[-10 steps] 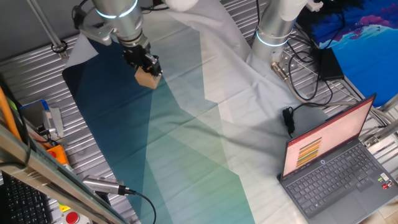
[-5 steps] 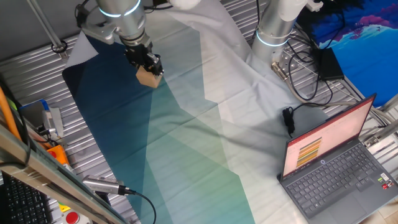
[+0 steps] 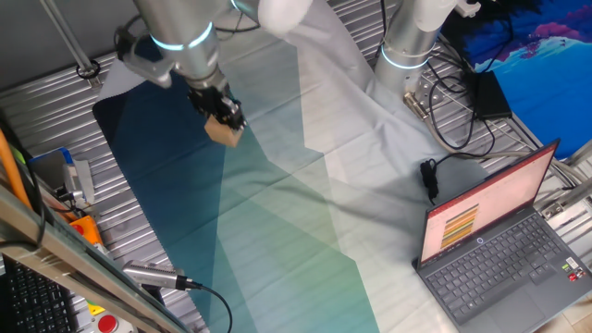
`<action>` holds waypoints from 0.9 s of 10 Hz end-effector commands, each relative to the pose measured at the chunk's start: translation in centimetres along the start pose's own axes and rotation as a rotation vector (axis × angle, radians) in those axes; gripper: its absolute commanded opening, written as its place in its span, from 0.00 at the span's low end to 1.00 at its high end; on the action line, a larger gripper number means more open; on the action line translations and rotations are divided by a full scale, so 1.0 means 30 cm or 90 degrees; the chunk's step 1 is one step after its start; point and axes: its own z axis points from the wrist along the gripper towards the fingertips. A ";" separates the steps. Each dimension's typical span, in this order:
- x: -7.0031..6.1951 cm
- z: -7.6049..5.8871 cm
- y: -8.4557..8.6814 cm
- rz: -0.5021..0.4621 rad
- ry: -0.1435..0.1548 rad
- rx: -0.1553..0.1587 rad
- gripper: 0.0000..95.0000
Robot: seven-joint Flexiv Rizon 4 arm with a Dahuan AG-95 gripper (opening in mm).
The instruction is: Pick up one small block
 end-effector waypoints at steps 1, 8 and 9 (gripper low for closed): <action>-0.026 0.017 0.027 0.006 -0.003 0.000 0.00; -0.110 0.048 0.168 0.076 -0.005 0.001 0.00; -0.120 0.050 0.178 0.082 -0.004 0.000 0.00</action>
